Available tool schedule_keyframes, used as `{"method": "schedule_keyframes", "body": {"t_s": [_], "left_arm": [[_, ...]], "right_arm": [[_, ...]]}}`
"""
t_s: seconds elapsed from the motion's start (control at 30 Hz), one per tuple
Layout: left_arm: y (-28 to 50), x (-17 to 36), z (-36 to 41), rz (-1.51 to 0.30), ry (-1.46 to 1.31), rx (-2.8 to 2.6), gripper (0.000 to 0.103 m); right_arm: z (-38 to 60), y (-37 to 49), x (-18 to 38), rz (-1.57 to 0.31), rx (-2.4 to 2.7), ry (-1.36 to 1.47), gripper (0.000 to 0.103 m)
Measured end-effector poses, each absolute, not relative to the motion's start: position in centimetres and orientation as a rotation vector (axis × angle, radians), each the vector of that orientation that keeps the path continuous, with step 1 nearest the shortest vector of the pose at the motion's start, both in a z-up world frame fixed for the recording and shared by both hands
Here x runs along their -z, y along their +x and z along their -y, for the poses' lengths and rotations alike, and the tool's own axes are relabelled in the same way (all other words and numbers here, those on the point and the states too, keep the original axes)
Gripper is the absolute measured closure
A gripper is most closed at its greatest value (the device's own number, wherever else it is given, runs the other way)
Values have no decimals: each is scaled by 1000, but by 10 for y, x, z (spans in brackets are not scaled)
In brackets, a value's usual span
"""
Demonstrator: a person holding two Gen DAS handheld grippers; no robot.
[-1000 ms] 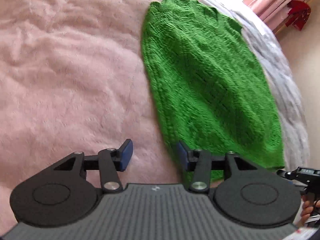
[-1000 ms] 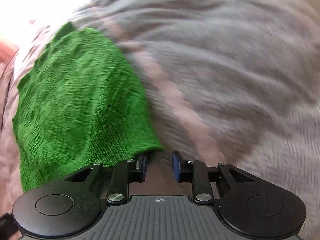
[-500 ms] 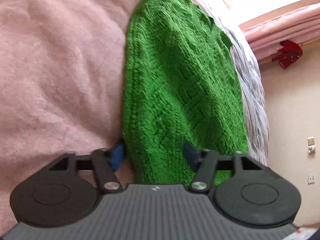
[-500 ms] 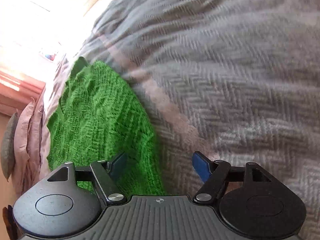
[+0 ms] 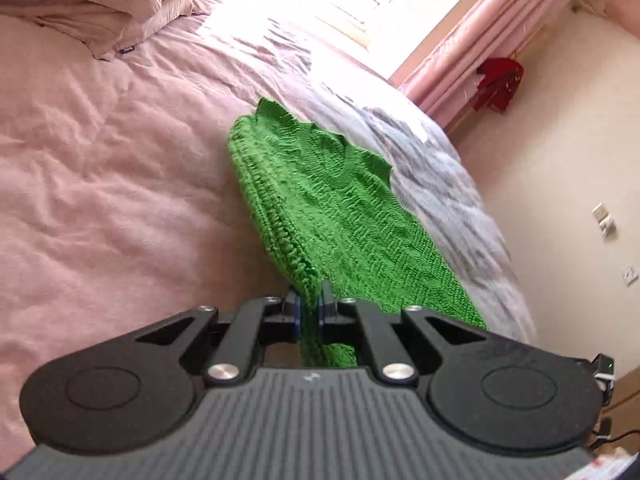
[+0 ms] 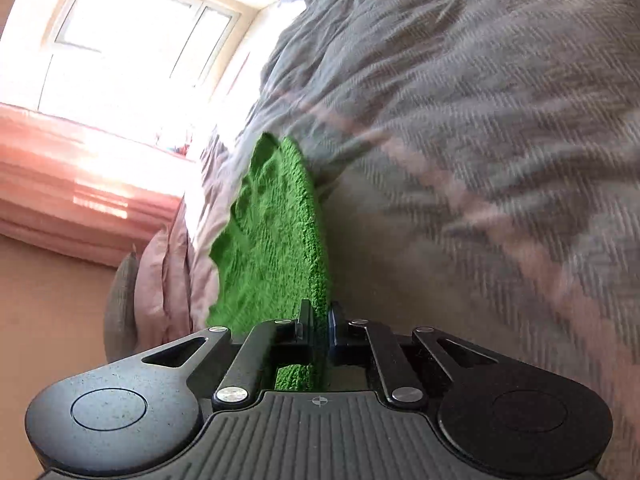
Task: Fold clothes
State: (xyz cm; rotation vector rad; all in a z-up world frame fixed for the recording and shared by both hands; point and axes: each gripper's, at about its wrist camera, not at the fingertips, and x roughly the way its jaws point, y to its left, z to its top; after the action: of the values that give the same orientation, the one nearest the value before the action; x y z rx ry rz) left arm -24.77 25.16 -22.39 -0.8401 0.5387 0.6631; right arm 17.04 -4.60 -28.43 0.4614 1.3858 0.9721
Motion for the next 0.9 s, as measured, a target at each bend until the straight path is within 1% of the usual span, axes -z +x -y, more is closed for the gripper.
{"method": "schedule_keyframes", "body": {"t_s": [0.07,0.17,0.33,0.43,0.47,0.5,0.53,0.57,0.63,0.7,0.8,0.9], "left_arm": [[-268,240,-236,-646,-838,-699,98],[-297,269,-208,-768,-884,-752,99],[-331,286,-172,-875,-893,-756,98],[-336,300,-167,-1016,-827,-785,90],[-339,301,-169,-1037,-815,-794,82],[-341,301,-174,-1043,-809,-809,74],[-343,299,-179,-1042,-802,-832,75],[-343,296,-186,-1038,-783,-856,79],[-338,287,-201,-1004,-727,-874,79],[-325,280,-221,-952,-682,-863,79],[-290,279,-259,-890,-635,-833,79],[-245,285,-303,-842,-613,-786,78]], "right_arm": [[60,141,298,-1442,-953,368,101],[84,107,324,-1549,-870,318,101],[116,76,322,-1593,-837,241,101],[115,77,325,-1640,-808,83,99],[111,80,323,-1634,-793,9,97],[105,83,319,-1615,-772,-58,95],[99,87,314,-1576,-748,-121,94],[93,90,306,-1513,-737,-165,93],[76,95,292,-1356,-747,-240,87],[51,102,285,-1249,-805,-294,82],[13,125,284,-1172,-889,-233,79],[-38,155,286,-1151,-981,-118,74]]}}
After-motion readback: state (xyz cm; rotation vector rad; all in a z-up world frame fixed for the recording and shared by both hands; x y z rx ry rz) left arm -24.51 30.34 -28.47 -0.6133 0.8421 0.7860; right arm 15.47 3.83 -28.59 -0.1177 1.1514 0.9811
